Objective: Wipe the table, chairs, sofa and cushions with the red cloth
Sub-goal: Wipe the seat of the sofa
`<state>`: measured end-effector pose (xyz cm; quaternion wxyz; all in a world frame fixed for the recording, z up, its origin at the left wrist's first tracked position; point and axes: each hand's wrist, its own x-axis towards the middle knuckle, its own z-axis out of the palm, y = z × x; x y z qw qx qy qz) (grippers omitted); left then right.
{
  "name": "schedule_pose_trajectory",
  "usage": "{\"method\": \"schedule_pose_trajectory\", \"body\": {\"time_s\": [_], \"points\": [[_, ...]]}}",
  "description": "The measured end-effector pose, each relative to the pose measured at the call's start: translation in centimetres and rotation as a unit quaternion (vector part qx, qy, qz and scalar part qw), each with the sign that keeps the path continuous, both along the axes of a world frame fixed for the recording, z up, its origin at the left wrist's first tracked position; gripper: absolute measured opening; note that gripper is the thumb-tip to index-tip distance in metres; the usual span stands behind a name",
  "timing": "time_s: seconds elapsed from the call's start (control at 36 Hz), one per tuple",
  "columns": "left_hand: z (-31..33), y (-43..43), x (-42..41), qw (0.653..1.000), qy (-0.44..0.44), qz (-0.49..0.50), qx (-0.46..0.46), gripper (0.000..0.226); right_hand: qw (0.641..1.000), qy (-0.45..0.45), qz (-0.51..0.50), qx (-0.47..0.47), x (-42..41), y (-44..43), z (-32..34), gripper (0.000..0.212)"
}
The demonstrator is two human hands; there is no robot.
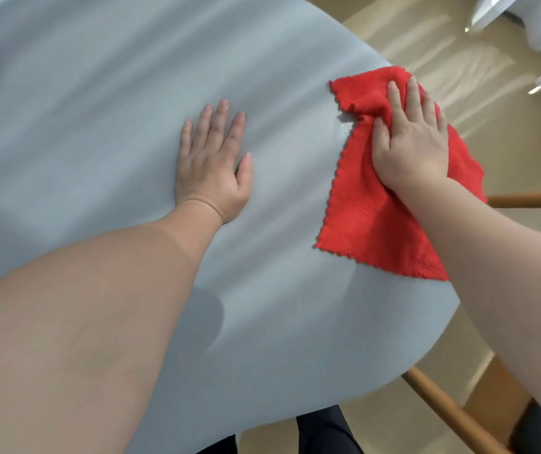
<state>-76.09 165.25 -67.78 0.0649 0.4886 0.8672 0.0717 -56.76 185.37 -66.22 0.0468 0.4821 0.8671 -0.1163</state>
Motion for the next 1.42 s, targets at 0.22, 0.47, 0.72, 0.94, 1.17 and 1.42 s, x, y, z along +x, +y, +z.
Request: {"method": "schedule_pose_trajectory", "body": {"time_s": [0.22, 0.47, 0.72, 0.94, 1.17, 1.42], "points": [[0.2, -0.6, 0.2, 1.000, 0.009, 0.006, -0.026, 0.064, 0.998, -0.011, 0.063, -0.001, 2.5, -5.1, 0.3, 0.069], [0.9, -0.5, 0.6, 0.999, 0.006, 0.008, -0.051, 0.060, 0.996, -0.023, 0.074, -0.039, 6.2, -14.1, 0.7, 0.068], [2.6, -5.7, 1.5, 0.999, -0.009, 0.007, -0.044, 0.059, 0.981, 0.054, 0.160, -0.100, 10.3, -26.1, 2.9, 0.057], [3.9, -9.0, 2.0, 0.999, -0.026, -0.004, -0.039, 0.057, 0.957, 0.165, 0.220, -0.089, 10.4, -26.1, 3.9, 0.042], [3.6, -9.1, -1.5, 0.999, 0.001, 0.008, -0.041, 0.056, 0.866, 0.053, 0.496, -0.004, 10.8, -24.0, 2.8, 0.044], [1.8, -8.3, -5.1, 0.998, 0.001, 0.057, -0.033, 0.058, 0.844, 0.107, 0.525, -0.023, 2.6, -18.4, 2.0, 0.034]]}}
